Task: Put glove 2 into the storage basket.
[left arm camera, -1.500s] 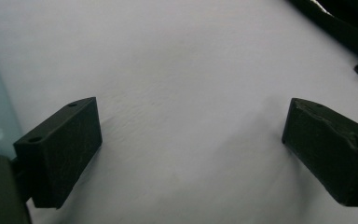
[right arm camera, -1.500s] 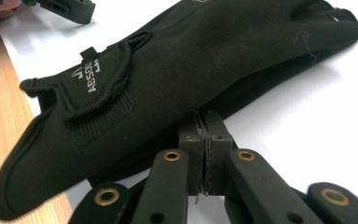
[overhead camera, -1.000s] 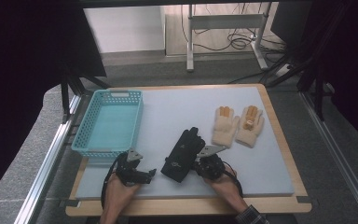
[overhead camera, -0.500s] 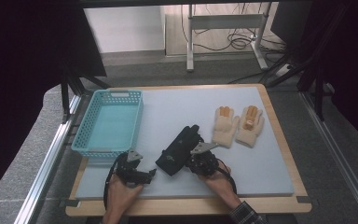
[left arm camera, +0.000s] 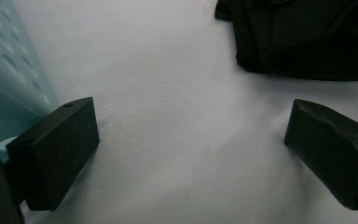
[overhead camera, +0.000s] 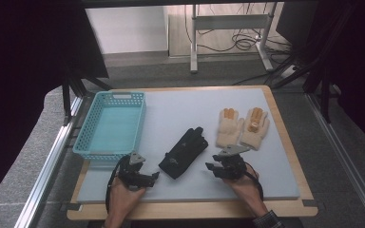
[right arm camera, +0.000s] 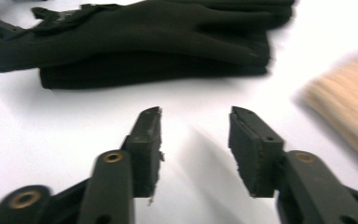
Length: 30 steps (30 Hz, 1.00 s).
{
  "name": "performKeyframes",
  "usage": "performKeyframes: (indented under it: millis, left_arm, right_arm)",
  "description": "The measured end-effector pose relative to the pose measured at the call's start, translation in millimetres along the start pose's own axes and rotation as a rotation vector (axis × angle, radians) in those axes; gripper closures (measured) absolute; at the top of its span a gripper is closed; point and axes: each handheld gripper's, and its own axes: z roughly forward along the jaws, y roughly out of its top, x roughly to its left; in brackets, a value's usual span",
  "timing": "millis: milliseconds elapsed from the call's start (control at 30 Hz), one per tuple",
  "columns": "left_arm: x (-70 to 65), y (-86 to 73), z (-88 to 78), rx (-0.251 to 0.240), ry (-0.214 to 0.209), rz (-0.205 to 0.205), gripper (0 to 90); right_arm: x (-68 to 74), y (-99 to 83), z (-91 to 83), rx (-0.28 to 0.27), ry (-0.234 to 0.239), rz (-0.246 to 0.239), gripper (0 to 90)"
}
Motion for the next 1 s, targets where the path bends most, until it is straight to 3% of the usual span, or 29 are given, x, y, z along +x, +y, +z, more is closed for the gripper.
performKeyframes:
  millis: [100,300,433,733,1000]
  left_arm:
    - [0.0,0.0,0.0,0.000,0.000,0.000,3.1]
    - [0.0,0.0,0.0,0.000,0.000,-0.001,3.1]
    - [0.1,0.0,0.1,0.000,-0.001,-0.002,3.1]
    - [0.4,0.0,-0.1,0.000,-0.003,-0.004,3.3]
    - [0.7,-0.1,-2.1,-0.003,-0.009,0.012,6.2]
  right_arm:
    - [-15.9,-9.1,-13.6,-0.011,-0.022,0.028,38.8]
    - [-37.6,-22.4,-27.5,-0.007,-0.071,0.061,27.6]
    - [-51.9,-32.9,-32.2,0.024,-0.105,0.083,21.5]
    - [-55.3,-40.6,-29.3,0.052,-0.151,0.050,17.7]
    - [-54.8,-41.2,-28.9,0.050,-0.154,0.050,17.5]
